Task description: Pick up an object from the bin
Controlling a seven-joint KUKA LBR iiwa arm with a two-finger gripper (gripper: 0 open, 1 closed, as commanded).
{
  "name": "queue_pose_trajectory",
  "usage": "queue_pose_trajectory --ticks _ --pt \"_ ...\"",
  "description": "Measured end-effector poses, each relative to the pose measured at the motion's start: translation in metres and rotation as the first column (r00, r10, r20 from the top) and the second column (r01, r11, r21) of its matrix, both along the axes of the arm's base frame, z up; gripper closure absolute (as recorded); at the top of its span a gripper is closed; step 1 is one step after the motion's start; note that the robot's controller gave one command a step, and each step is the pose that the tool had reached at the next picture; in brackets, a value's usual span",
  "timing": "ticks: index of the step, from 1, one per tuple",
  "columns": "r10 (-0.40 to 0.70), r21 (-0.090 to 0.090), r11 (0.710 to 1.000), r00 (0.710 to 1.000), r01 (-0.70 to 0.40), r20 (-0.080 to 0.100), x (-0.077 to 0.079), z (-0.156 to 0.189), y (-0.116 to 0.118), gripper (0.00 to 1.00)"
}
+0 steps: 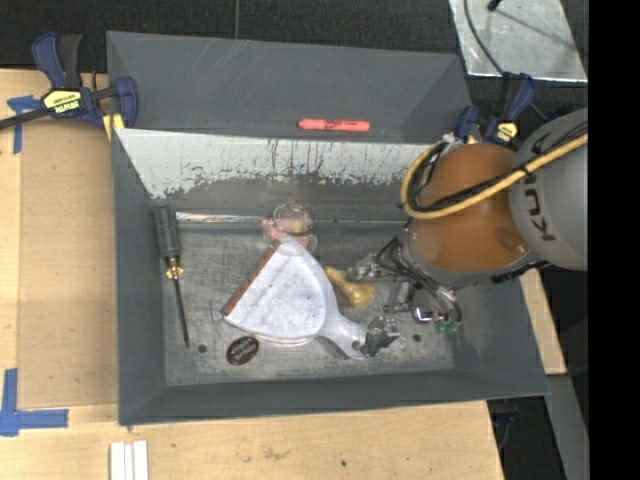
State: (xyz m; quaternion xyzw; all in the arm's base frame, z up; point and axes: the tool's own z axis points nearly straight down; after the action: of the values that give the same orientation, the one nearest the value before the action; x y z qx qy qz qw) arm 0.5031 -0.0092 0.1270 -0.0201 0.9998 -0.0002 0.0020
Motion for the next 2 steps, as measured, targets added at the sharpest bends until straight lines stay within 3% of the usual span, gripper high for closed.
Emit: queue_pose_trajectory --ticks 1,2 --pt "-0.020 0.002 1.000 1.000 0.020 -0.002 0.001 -0.011 0.015 0.00" --pt "0.227 0.002 0.974 0.974 -0.227 -0.006 0.023 0.015 -0.023 0.00"
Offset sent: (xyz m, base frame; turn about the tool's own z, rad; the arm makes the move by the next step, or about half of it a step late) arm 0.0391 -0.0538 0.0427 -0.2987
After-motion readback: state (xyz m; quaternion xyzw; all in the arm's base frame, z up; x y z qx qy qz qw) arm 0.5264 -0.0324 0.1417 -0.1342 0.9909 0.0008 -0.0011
